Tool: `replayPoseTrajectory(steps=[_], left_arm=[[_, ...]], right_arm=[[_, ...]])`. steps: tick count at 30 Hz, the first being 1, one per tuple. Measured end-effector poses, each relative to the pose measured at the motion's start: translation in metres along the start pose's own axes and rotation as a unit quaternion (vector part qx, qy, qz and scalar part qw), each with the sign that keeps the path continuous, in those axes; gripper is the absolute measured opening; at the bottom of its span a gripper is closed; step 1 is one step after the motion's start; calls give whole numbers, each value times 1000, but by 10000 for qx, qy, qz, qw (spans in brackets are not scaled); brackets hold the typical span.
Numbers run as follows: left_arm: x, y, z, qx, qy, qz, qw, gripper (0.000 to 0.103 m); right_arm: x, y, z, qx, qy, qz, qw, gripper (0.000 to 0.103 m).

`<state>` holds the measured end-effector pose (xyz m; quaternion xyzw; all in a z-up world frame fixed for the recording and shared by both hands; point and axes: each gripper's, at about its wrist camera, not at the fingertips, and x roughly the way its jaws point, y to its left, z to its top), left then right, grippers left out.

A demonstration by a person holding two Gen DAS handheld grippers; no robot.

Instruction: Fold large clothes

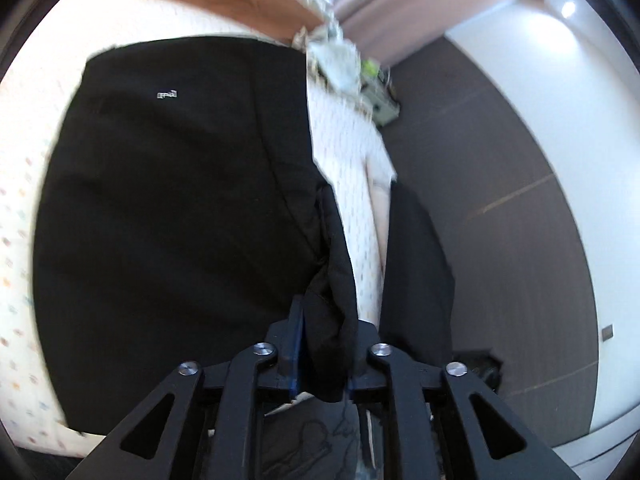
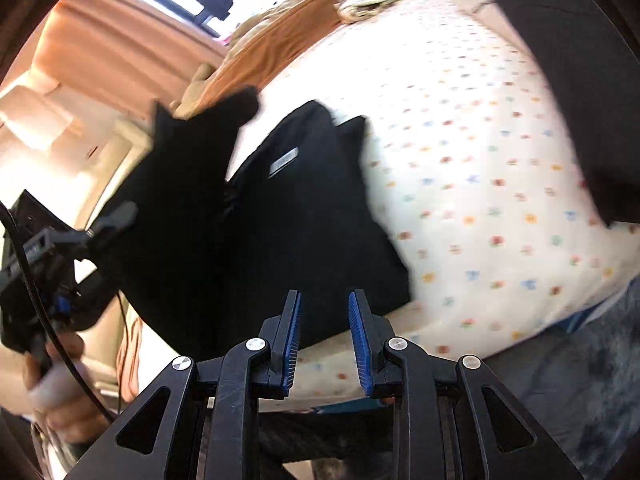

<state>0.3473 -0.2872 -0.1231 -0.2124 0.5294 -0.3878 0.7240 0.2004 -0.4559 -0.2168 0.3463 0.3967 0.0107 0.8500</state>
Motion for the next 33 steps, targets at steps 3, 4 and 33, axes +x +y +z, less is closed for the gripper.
replayPoseTrajectory(steps=[3,4,33], left_arm=[[17,-3,-7,-77,355,-122,9993,47],[16,-3,-6,-95,368,-244,9990,49],[-79,138,-37,-1060,-522,1324,9841,65]], right_arm=[[-11,-13,9,130,-74,-34,9999,30],[-15,-14,11,159,-104,-33,9998,39],[10,22,21,-242,-217,904,9954,13]])
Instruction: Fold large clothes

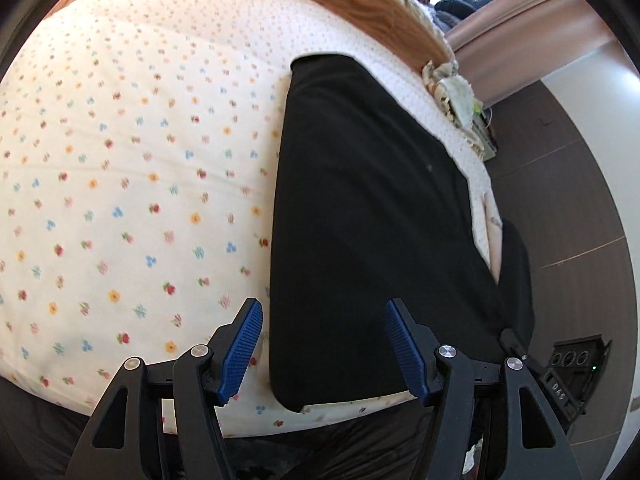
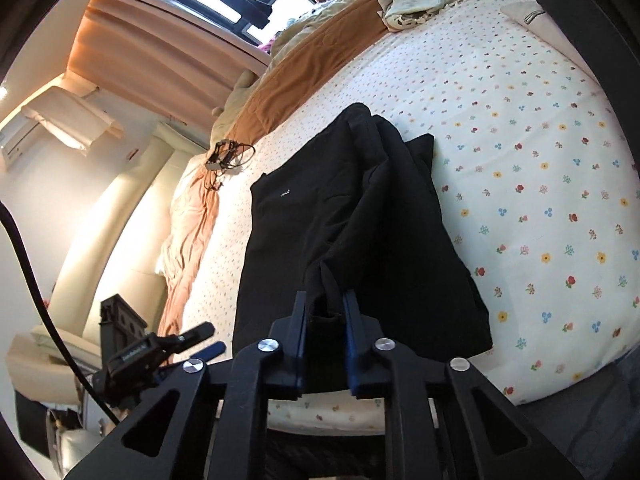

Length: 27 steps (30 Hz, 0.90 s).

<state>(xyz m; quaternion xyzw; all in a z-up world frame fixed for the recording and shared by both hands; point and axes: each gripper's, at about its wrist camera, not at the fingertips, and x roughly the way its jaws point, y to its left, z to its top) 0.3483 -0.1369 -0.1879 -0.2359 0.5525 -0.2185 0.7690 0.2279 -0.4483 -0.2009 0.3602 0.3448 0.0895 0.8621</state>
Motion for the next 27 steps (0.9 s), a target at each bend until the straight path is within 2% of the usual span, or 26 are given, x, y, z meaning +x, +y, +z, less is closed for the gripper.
replayPoseTrajectory(steps=[7,13,20,21,24,25,26,27], left_arm=[[22,-11,-7,226,99,158,9996,65],[37,-15,-12,372,275,233,9987,65],[42,-17,-1,425,210,293,9984,65],[43,-17,2,434,184,304,9984,65],[47,-18,12,393,133,296,9987,65],[49,-18,16,389,116,296,9987,65],[50,-18,19,395,100,303,9987,65],[51,-19,23,393,87,306,9987,65]], right_arm=[[-10,-40,-6,412,-61,181,9990,8],[-1,-85,-23,904,60,251,9956,6],[4,-93,-21,992,287,253,9943,7],[1,-89,-18,887,338,228,9952,10],[-10,-73,-2,410,257,1,9988,37],[-14,-68,6,267,187,-127,9994,58],[-15,-66,12,212,143,-160,9995,70],[-15,-64,19,167,113,-176,9996,70]])
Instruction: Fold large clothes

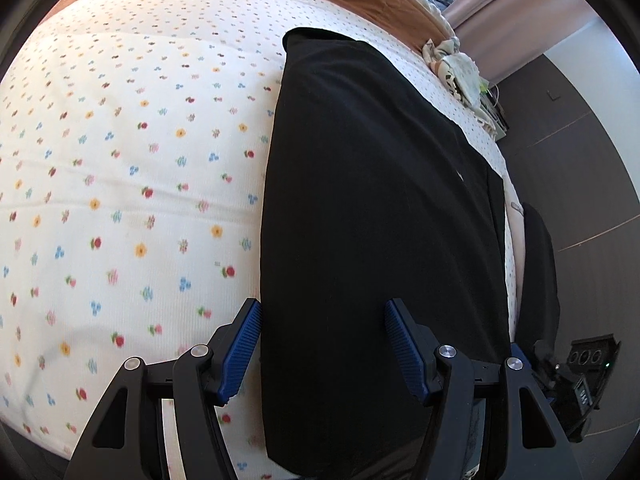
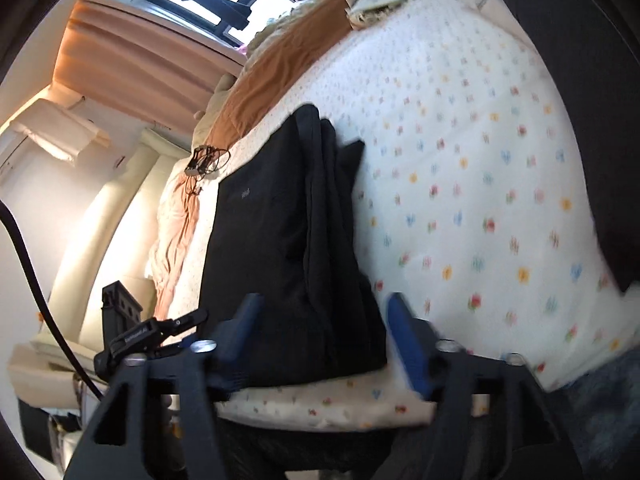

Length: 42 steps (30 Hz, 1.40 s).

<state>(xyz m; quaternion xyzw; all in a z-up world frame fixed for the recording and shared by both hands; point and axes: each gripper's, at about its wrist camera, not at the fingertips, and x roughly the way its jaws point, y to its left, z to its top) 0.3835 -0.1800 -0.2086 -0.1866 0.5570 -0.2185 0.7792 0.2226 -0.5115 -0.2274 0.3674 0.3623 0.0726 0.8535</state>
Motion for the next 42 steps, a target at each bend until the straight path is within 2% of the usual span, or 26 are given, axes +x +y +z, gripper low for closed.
replayPoseTrajectory(steps=[7,14,19,22,24,25,26,29,34,38,39,40,41,42], left_arm=[[7,2,26,-38,-46,-10,10000,65],[13,2,60,56,-139,38,9999,65],[29,5,90,63,-157,66,9998,65],[36,5,104,125,-170,81,9997,65],[41,3,114,169,-170,107,9997,65],[44,2,119,181,-174,132,9996,65],[45,3,123,192,-177,153,9995,65],[51,1,135,229,-189,147,9995,65],[64,-9,150,352,-154,127,9992,65],[67,-19,152,507,-175,300,9981,65],[65,-19,151,527,-201,287,9980,65],[64,-19,151,549,-216,270,9979,65],[63,-19,150,570,-230,248,9978,65],[61,-19,150,577,-235,222,9978,65]], right_arm=[[24,15,48,-331,58,-38,9994,70],[72,25,99,-525,304,118,9981,70],[105,26,122,-594,421,128,9973,69],[118,29,132,-680,404,129,9968,56],[128,29,138,-706,442,132,9964,37],[130,28,139,-690,452,145,9965,18],[133,26,141,-670,450,191,9966,11],[131,22,140,-832,300,268,9957,5],[137,-4,132,-500,322,190,9980,4],[135,-10,131,-356,454,202,9981,8],[132,-9,132,-321,477,225,9981,12],[127,-8,133,-294,504,222,9980,24],[122,-8,133,-303,504,184,9981,43],[118,-9,133,-315,481,150,9982,51]])
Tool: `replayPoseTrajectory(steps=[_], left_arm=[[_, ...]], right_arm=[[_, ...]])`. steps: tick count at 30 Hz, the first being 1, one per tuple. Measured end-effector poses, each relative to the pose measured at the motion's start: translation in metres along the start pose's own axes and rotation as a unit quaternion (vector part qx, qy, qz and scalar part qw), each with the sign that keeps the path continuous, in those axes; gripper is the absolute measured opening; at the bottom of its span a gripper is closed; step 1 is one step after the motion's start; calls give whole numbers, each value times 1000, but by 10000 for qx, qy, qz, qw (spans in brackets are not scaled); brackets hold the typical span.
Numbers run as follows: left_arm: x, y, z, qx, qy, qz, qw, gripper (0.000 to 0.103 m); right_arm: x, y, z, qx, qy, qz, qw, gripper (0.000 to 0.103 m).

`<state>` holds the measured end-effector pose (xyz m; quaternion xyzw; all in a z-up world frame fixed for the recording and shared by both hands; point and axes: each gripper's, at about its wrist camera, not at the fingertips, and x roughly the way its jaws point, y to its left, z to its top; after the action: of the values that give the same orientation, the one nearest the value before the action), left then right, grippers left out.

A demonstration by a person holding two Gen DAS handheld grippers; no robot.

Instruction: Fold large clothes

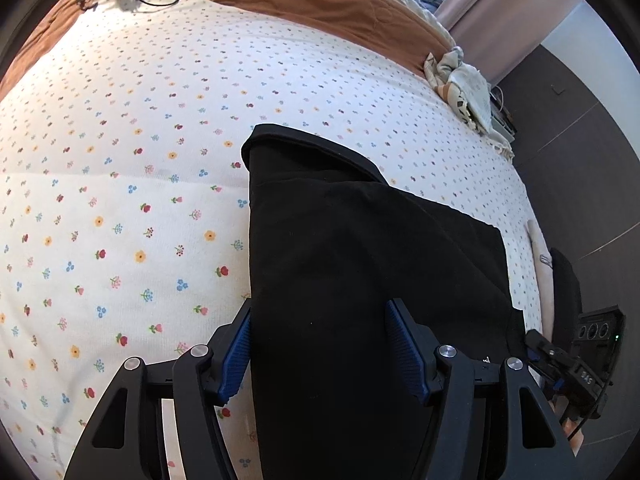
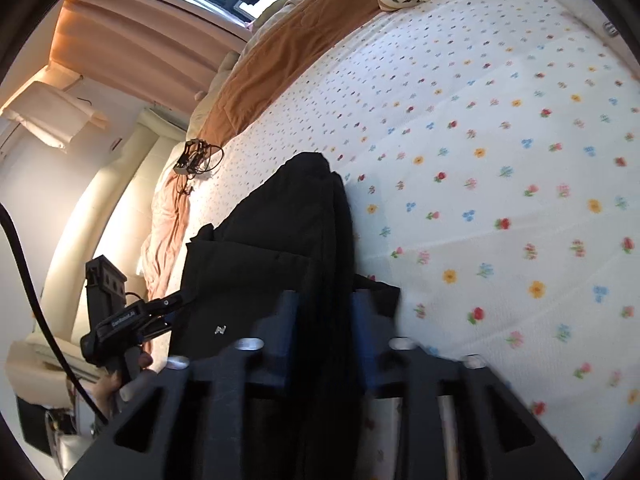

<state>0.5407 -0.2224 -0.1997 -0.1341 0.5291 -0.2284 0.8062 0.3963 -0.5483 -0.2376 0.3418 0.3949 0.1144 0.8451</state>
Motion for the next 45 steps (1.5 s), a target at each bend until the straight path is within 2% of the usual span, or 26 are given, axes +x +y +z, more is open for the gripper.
replayPoseTrajectory(steps=[1,4,6,9,14,18,19,22,26,30,35,39,42,45], left_arm=[[-1,0,1,-7,-8,-24,10000,65],[-3,-3,1,-46,-3,-35,10000,65],[-5,-5,-1,-30,-22,-26,10000,65],[-6,-9,-2,43,-35,-2,10000,65],[-5,-10,-1,18,-1,15,10000,65],[-3,-8,-3,-21,7,43,10000,65],[-3,-5,-7,-82,28,66,9999,65],[-5,9,-18,-380,132,-77,9992,65],[-3,24,-36,-880,302,-460,9946,67],[-2,16,-40,-764,340,-417,9956,66],[-17,8,-36,-703,344,-453,9959,49],[-38,-1,-37,-614,232,-572,9962,37],[-60,-8,-41,-480,56,-681,9965,35],[-84,-17,-47,-366,-124,-766,9963,33]], right_arm=[[-7,-1,-2,7,-42,30,10000,59],[-12,-9,-5,178,107,235,9995,59],[-10,-14,-7,275,277,175,9991,60],[0,-25,-13,492,563,401,9964,68],[23,-27,-7,721,701,949,9904,69],[39,-20,1,671,898,1066,9880,68],[42,-18,3,662,940,1056,9877,65],[47,-20,5,616,1073,904,9882,47],[47,-24,6,707,1153,1021,9855,45],[52,-18,8,698,1210,964,9855,45],[43,-8,7,609,1076,993,9873,20],[20,17,8,348,865,950,9911,16],[0,36,3,125,699,775,9945,16],[-23,54,-1,35,475,793,9957,16]])
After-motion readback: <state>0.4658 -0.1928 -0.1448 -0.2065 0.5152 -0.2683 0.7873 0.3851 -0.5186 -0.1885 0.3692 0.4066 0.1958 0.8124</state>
